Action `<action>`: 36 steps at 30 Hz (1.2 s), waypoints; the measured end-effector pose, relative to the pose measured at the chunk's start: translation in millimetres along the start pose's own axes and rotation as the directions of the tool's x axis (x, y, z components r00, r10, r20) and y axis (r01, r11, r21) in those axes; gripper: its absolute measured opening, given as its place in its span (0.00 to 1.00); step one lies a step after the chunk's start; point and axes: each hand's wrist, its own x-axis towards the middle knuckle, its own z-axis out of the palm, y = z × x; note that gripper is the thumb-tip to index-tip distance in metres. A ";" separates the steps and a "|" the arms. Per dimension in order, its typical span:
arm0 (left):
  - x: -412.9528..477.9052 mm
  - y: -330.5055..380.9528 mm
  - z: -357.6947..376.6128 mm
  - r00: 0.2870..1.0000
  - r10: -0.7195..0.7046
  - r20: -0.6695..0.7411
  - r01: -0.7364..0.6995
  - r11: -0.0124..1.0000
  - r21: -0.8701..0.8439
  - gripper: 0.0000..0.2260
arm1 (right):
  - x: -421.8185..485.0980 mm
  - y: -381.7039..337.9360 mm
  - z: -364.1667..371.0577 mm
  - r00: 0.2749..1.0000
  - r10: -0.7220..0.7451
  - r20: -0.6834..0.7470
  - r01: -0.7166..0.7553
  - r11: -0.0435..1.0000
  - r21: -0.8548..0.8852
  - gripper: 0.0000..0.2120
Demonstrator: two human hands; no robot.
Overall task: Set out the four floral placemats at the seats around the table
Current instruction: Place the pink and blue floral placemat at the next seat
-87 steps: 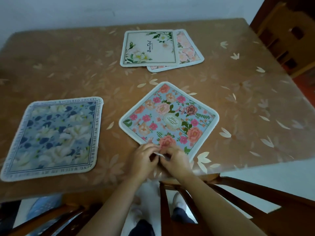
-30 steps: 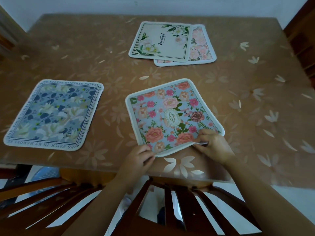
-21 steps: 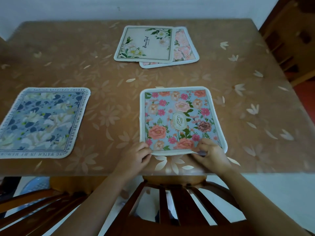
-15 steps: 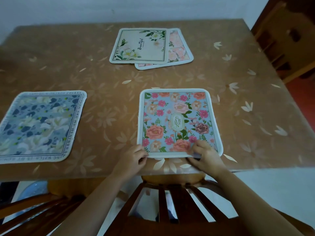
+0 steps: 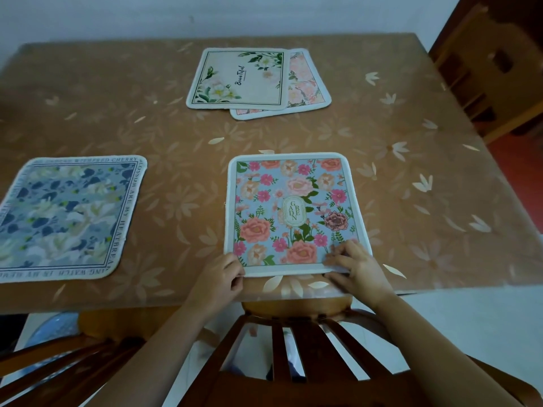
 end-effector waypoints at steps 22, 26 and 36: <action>6.0 10.2 7.1 0.998 -0.068 0.018 0.069 0.996 -0.054 0.06 | -9.1 1.8 2.9 0.994 0.109 -0.028 -0.106 0.991 0.079 0.11; 6.1 11.9 10.7 0.994 -0.107 0.009 0.107 0.993 -0.040 0.06 | -8.6 0.5 3.7 0.990 0.144 -0.007 -0.142 0.985 0.098 0.10; 4.7 9.8 14.1 0.993 -0.121 0.016 0.121 0.992 -0.042 0.06 | -7.4 -2.1 3.6 0.991 0.130 -0.010 -0.128 0.987 0.100 0.08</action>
